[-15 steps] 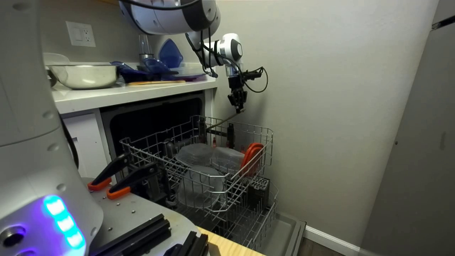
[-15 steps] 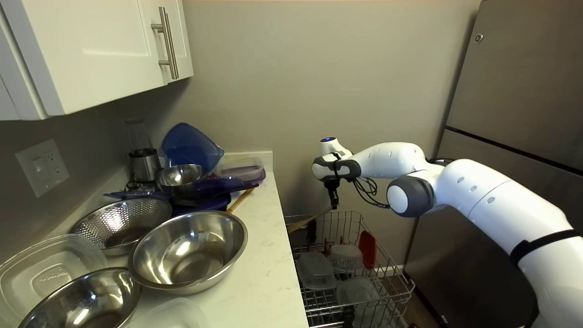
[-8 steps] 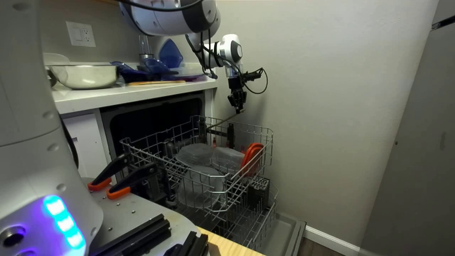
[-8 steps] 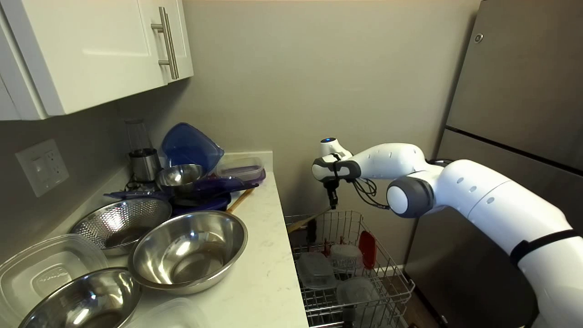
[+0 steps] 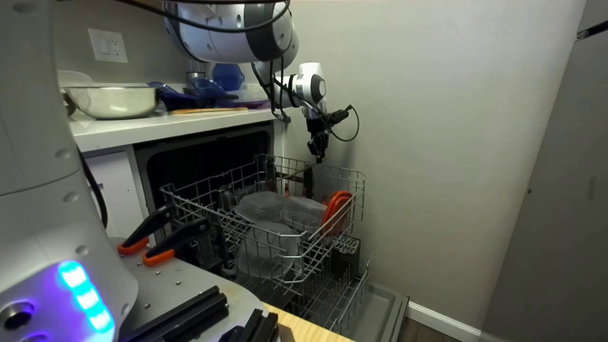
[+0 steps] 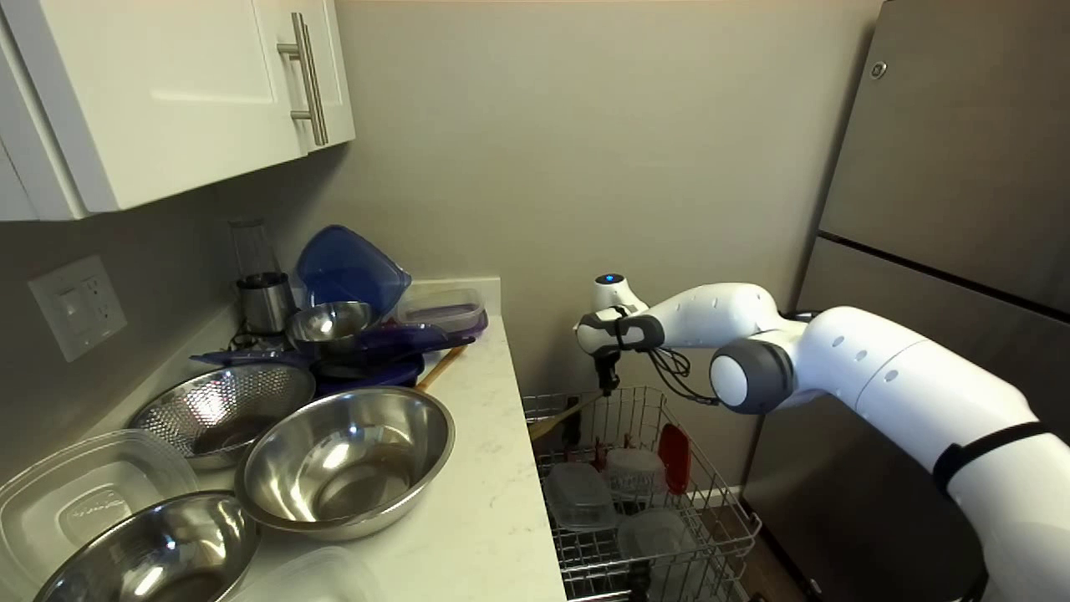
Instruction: Put the wooden spatula in the dishwasher
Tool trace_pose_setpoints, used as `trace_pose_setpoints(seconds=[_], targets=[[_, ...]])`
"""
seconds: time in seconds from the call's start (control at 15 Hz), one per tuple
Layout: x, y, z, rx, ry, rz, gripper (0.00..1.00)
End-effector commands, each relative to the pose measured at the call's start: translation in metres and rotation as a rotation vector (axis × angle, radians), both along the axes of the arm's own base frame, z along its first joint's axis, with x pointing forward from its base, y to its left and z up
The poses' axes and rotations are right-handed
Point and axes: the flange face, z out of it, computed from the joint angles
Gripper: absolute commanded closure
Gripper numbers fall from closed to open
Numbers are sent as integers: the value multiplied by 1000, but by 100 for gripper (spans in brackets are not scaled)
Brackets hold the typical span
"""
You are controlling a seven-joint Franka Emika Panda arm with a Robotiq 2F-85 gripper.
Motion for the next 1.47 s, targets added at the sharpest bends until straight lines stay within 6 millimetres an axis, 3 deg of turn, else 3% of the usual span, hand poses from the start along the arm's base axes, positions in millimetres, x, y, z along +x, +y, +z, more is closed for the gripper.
trace_pose_setpoints(seconds=[0.0, 0.13, 0.2, 0.33, 0.73, 1.4], targets=[[4, -2, -3, 60, -44, 39, 93], [4, -1, -5, 71, -45, 42, 92], [3, 0, -6, 73, -41, 37, 45], [4, 0, -5, 82, -43, 33, 38], [5, -2, -3, 90, -49, 26, 1], [3, 5, 2, 103, -21, 31, 0]])
